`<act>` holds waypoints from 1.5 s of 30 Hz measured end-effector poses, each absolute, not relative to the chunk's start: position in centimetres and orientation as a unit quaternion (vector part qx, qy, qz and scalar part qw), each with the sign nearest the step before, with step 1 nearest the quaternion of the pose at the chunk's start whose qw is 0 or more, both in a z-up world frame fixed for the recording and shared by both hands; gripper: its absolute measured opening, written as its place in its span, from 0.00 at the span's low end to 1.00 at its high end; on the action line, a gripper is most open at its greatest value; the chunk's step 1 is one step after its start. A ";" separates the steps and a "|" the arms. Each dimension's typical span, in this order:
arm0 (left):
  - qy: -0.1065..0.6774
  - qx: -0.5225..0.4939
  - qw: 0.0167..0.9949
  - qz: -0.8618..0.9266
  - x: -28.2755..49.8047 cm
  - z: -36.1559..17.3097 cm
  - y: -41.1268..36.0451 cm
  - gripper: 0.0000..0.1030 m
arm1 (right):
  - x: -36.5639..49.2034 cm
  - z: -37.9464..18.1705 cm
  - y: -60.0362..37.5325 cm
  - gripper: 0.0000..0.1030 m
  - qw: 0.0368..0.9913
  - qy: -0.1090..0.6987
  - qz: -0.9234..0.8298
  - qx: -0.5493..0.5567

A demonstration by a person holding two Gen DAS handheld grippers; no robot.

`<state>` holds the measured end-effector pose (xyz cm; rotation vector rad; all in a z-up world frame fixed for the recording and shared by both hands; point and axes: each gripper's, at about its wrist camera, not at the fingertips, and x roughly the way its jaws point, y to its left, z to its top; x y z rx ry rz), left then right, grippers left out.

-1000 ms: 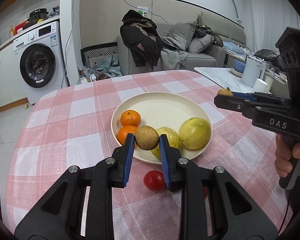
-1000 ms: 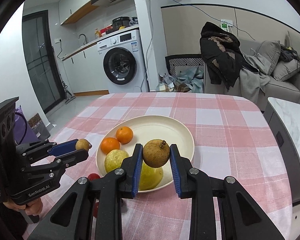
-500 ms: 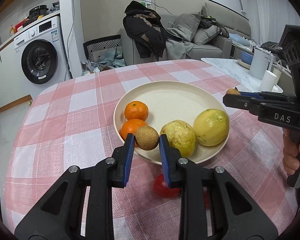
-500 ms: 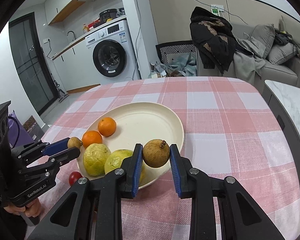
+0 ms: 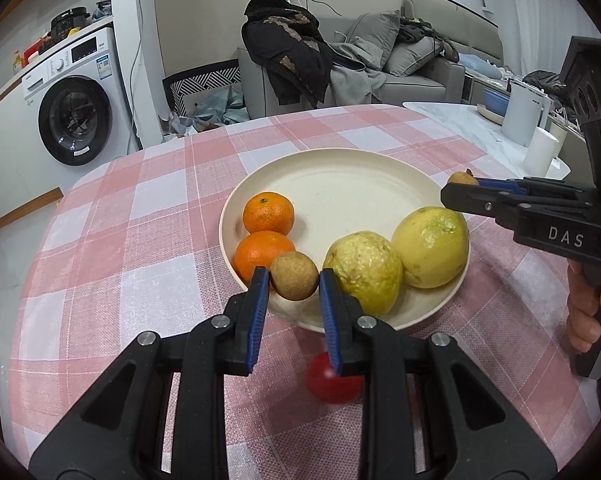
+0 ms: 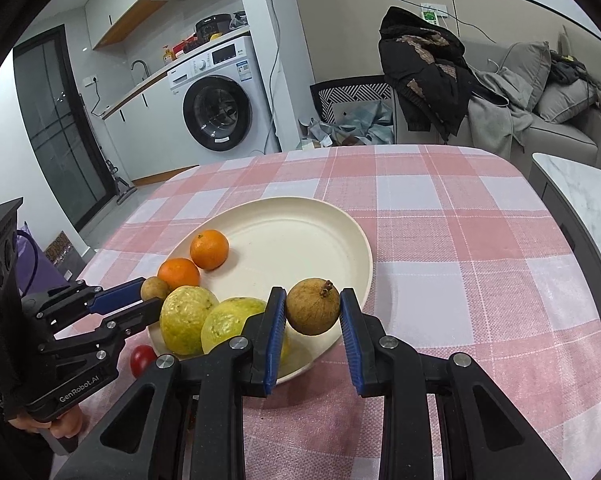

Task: Organize fruits
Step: 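Carry both small brown fruits onto the cream plate and open both grippers, then withdraw both tools from the plate toward the red tomatoes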

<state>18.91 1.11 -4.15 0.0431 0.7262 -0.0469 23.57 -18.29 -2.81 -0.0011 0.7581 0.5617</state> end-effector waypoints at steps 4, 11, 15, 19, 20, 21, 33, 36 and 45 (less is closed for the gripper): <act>0.355 0.022 0.934 -0.023 18.9 -4.2 1.1 0.22 | 23.6 -2.9 -18.3 0.27 0.891 0.367 0.269 0.001; 0.354 0.014 0.935 -0.020 18.9 -4.4 1.4 0.23 | 23.7 -2.9 -18.7 0.32 0.890 0.362 0.277 0.013; 0.357 -0.004 0.934 -0.021 18.5 -4.4 2.2 0.27 | 23.3 -2.0 -19.3 0.40 0.899 0.342 0.273 0.022; 0.351 -0.013 0.936 -0.009 17.8 -4.2 2.9 0.61 | 22.8 -1.5 -19.9 0.58 0.902 0.335 0.272 0.024; 0.348 -0.016 0.937 -0.007 17.4 -4.0 3.1 0.65 | 22.5 -1.4 -19.9 0.62 0.903 0.334 0.268 0.017; 0.345 -0.020 0.938 -0.005 17.1 -3.8 3.3 0.75 | 22.3 -1.3 -19.9 0.76 0.904 0.334 0.266 0.012; 0.307 -0.028 0.951 0.007 11.2 -1.5 3.5 0.99 | 18.8 -1.5 -18.7 1.00 0.895 0.337 0.290 -0.045; 0.311 -0.029 0.950 0.005 10.5 -1.7 3.2 0.99 | 18.1 -2.1 -18.2 1.00 0.888 0.348 0.293 -0.062; 0.321 -0.025 0.947 0.012 9.9 -2.3 2.9 0.99 | 16.9 -3.5 -16.6 1.00 0.871 0.368 0.308 -0.107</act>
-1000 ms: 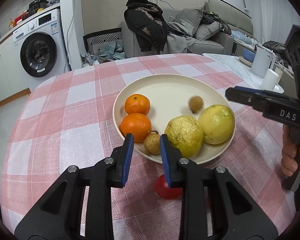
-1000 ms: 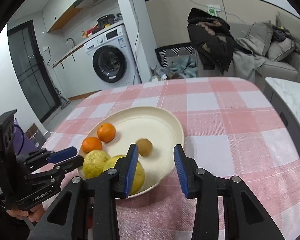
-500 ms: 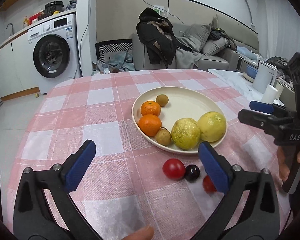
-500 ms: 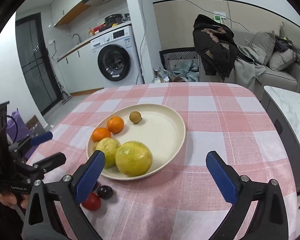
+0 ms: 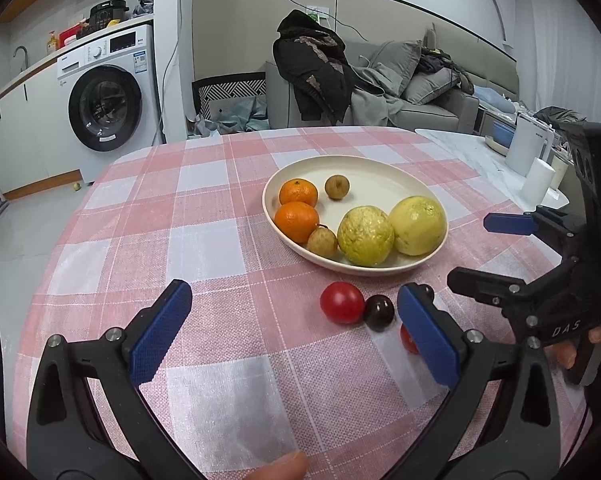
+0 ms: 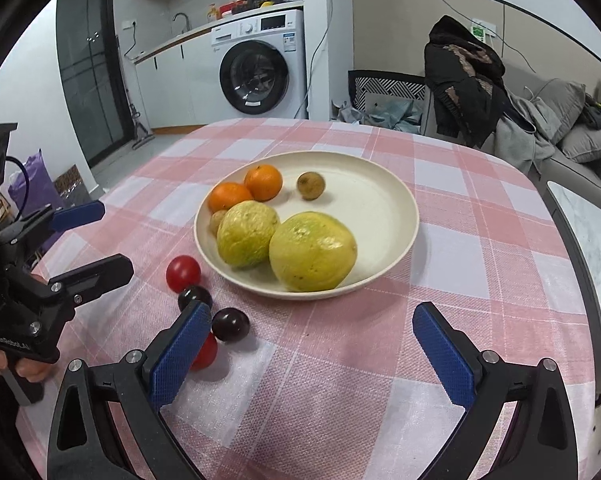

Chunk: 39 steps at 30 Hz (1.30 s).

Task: Organize fruits
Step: 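Withdraw both tools from the plate toward the red tomatoes, then grasp a red tomato with the right gripper while the left gripper grasps another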

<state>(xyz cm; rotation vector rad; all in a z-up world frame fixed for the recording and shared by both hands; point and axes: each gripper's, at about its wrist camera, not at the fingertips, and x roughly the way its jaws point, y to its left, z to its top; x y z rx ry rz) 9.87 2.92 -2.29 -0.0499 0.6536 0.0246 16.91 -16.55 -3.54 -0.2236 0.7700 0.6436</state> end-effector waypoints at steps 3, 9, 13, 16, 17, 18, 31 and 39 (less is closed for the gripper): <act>0.322 -0.020 0.946 0.016 9.8 -2.5 2.9 0.99 | 16.5 -3.8 -16.2 1.00 0.864 0.373 0.319 -0.115; 0.329 -0.022 0.944 0.010 9.5 -2.8 2.8 0.99 | 15.5 -4.2 -15.5 1.00 0.859 0.373 0.322 -0.138; 0.331 -0.014 0.944 0.010 9.3 -3.0 2.4 0.99 | 15.0 -4.4 -15.3 1.00 0.852 0.381 0.332 -0.138; 0.332 -0.009 0.943 0.010 9.3 -3.0 2.2 0.99 | 14.6 -4.4 -15.0 1.00 0.848 0.379 0.341 -0.143; 0.332 -0.008 0.943 0.009 9.3 -3.1 2.2 0.99 | 14.5 -4.4 -14.9 1.00 0.847 0.379 0.345 -0.143; 0.332 -0.008 0.943 0.008 9.3 -3.0 2.2 0.99 | 14.4 -4.5 -14.8 1.00 0.844 0.381 0.348 -0.143; 0.342 -0.013 0.939 0.024 9.6 -3.4 2.8 0.99 | 13.4 -5.0 -13.4 0.84 0.813 0.405 0.398 -0.131; 0.339 -0.021 0.940 0.024 9.5 -3.5 3.2 0.99 | 12.8 -5.0 -12.8 0.67 0.800 0.408 0.421 -0.127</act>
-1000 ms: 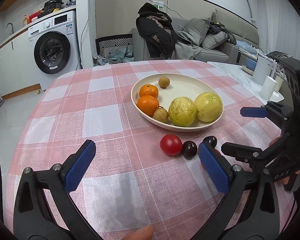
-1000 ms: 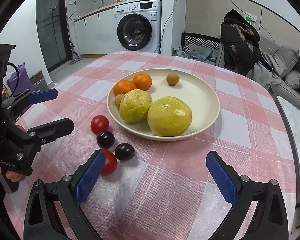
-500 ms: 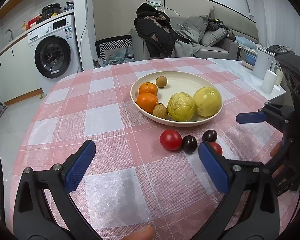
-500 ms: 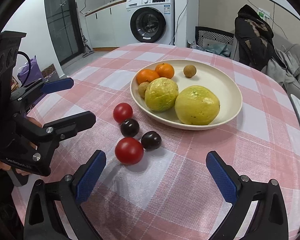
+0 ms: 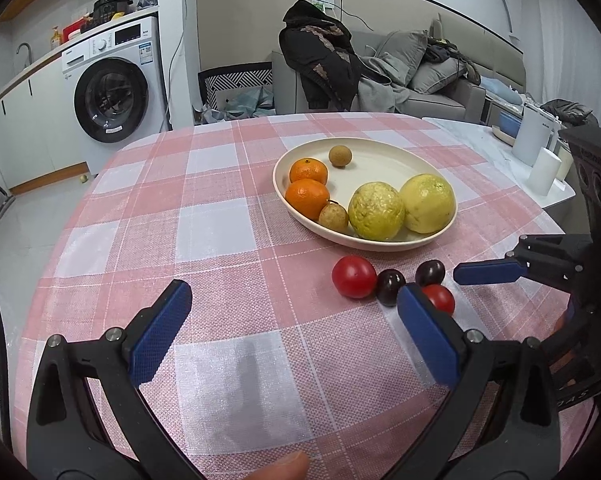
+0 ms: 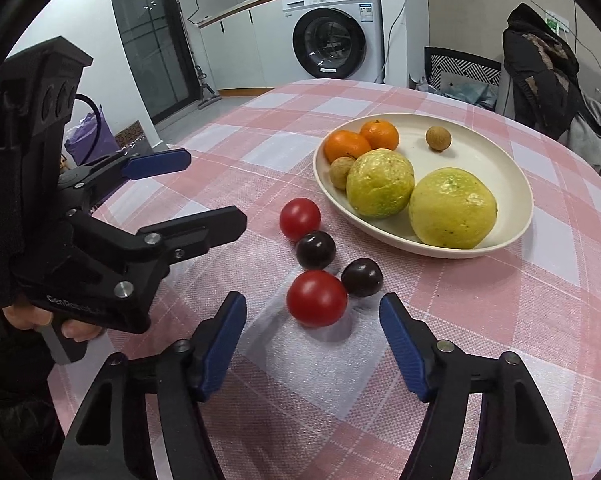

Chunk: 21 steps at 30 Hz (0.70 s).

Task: Organize fruits
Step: 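Grasp a red tomato with the right gripper while the left gripper grasps another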

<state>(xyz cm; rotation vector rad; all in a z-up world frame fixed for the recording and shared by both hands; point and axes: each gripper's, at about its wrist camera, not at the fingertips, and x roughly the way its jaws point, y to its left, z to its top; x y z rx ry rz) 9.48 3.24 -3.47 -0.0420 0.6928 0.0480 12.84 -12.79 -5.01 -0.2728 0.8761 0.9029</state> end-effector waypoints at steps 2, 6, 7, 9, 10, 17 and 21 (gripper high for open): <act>0.340 -0.019 0.940 0.023 9.5 -3.5 3.1 0.99 | 12.8 -5.1 -12.7 0.62 0.796 0.412 0.424 -0.127; 0.341 -0.019 0.940 0.022 9.4 -3.5 3.0 0.99 | 12.7 -5.5 -12.3 0.54 0.793 0.418 0.423 -0.132; 0.341 -0.019 0.940 0.022 9.4 -3.5 3.0 0.99 | 12.8 -5.5 -12.3 0.52 0.792 0.419 0.423 -0.132; 0.341 -0.019 0.940 0.020 9.4 -3.5 2.9 0.99 | 12.8 -5.6 -12.2 0.51 0.792 0.420 0.423 -0.133; 0.341 -0.018 0.940 0.020 9.4 -3.5 2.9 0.99 | 12.8 -5.7 -12.0 0.49 0.792 0.420 0.423 -0.135; 0.342 -0.017 0.939 0.018 9.5 -3.5 2.8 0.99 | 13.2 -5.9 -11.3 0.38 0.797 0.420 0.412 -0.135; 0.343 -0.019 0.939 0.018 9.6 -3.5 2.9 0.99 | 13.4 -5.8 -11.5 0.32 0.800 0.416 0.410 -0.134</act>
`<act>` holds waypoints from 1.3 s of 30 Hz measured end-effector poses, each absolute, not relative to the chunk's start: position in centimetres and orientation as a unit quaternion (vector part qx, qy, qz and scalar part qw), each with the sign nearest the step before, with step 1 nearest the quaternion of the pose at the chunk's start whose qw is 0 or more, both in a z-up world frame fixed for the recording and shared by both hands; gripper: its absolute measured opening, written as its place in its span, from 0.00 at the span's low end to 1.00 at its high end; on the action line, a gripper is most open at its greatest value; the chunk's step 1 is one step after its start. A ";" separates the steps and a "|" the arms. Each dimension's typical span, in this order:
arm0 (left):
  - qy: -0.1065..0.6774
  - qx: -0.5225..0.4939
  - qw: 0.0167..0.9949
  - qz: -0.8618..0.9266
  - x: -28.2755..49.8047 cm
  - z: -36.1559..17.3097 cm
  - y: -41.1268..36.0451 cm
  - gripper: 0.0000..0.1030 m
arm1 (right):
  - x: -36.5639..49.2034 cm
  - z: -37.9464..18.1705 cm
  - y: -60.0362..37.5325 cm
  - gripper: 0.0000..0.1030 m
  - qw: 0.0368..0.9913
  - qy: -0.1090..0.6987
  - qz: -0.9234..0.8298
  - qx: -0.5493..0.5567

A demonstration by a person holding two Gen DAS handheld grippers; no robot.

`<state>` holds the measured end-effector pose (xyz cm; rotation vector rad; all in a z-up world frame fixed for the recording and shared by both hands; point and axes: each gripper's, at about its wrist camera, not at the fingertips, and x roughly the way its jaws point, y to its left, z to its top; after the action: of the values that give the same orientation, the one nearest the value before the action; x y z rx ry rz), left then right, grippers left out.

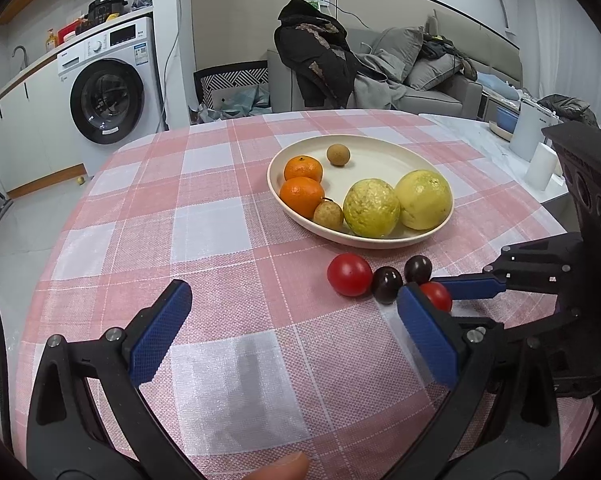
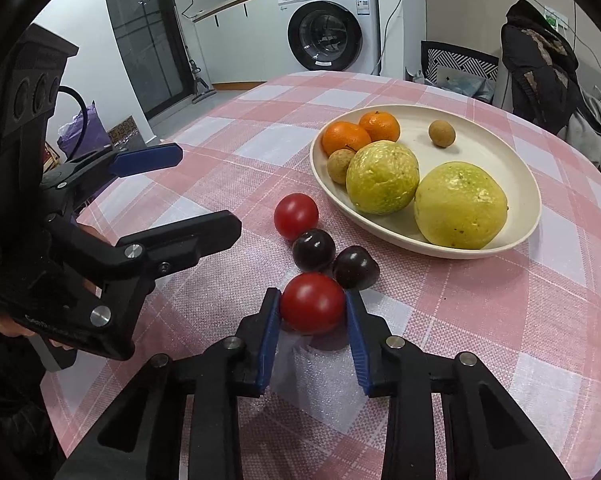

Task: Organize fruits
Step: 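Grasp a red tomato with the right gripper while the left gripper grasps another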

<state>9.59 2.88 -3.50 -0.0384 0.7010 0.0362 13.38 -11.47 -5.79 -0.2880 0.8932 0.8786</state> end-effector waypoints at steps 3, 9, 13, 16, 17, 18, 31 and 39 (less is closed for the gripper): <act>0.344 -0.020 0.939 0.017 9.5 -3.5 3.0 0.99 | 13.0 -5.0 -12.1 0.32 0.807 0.400 0.414 -0.128; 0.366 -0.026 0.930 -0.001 10.0 -4.0 3.0 0.99 | 13.0 -3.0 -13.9 0.32 0.844 0.359 0.381 -0.117; 0.382 -0.025 0.924 0.003 10.7 -4.6 3.0 0.93 | 14.1 -2.6 -14.9 0.32 0.856 0.357 0.361 -0.097; 0.399 -0.026 0.917 0.005 11.8 -5.2 3.3 0.82 | 14.7 -2.5 -15.4 0.32 0.861 0.359 0.350 -0.087; 0.403 -0.026 0.915 0.002 12.1 -5.3 3.3 0.82 | 14.9 -2.5 -15.6 0.32 0.862 0.359 0.349 -0.084; 0.407 -0.026 0.913 0.000 12.4 -5.5 3.4 0.82 | 15.1 -2.5 -15.7 0.32 0.863 0.360 0.345 -0.083; 0.412 0.034 0.910 -0.017 14.5 -5.9 1.3 0.76 | 15.7 -2.5 -16.7 0.32 0.865 0.365 0.335 -0.078; 0.420 0.027 0.907 -0.012 14.4 -6.1 2.1 0.71 | 15.5 -2.4 -17.0 0.32 0.867 0.361 0.336 -0.079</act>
<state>14.42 2.09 -6.13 0.0554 0.8669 -0.0252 15.50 -16.99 -2.39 -0.1644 0.7553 0.7033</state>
